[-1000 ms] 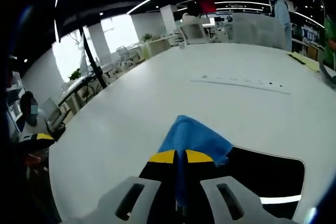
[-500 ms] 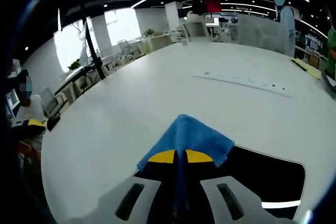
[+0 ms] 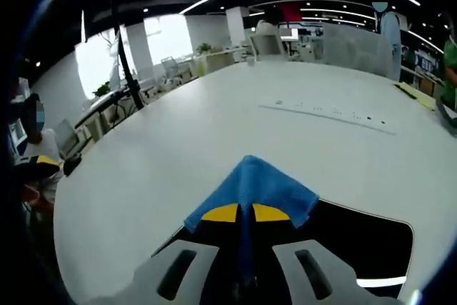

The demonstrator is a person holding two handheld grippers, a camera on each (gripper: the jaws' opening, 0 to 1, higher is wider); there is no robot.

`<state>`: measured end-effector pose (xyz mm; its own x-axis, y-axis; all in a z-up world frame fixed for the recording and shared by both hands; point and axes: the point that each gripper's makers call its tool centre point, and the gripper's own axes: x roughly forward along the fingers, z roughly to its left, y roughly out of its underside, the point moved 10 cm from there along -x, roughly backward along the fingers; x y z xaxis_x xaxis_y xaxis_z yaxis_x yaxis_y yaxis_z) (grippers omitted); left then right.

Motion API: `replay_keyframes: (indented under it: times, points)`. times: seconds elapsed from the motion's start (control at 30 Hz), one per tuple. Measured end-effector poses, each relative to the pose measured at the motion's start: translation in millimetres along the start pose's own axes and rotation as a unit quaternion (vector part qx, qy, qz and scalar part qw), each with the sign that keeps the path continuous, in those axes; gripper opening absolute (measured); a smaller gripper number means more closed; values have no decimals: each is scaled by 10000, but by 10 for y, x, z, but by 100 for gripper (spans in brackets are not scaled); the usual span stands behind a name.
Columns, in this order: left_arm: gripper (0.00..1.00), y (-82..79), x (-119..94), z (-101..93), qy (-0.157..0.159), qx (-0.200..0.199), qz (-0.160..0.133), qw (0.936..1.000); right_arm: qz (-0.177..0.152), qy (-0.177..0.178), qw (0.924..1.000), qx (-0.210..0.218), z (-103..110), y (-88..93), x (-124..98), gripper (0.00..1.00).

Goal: Wipe the mirror surface with the cleaning cloth until all visible marks leave the cleaned area.

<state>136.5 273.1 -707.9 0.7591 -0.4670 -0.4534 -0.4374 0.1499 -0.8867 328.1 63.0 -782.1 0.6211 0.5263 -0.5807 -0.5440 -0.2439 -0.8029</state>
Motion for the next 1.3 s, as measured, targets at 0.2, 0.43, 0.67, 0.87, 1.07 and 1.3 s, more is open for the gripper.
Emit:
replay_keyframes:
  times: [0.2,0.43,0.67,0.87,1.07,1.3]
  points:
    - [89,4,-5,-19,3,2,17,10000,-4,-12,10000,0,-25,3,-9,1]
    - [89,-13,-6,-13,-4,21,15,10000,-7,8,10000,-9,-45,2,-8,1]
    - [89,-18,-12,-24,-1,35,19,10000,-24,84,10000,26,-102,14,-37,1]
    - [89,-19,-6,-27,7,46,12,10000,-26,174,9998,57,-174,43,-99,1]
    - [89,-31,0,-39,26,71,13,10000,-49,273,9995,139,-246,74,-164,1]
    - [89,-31,4,-46,38,75,7,10000,-91,367,9990,227,-325,105,-221,1]
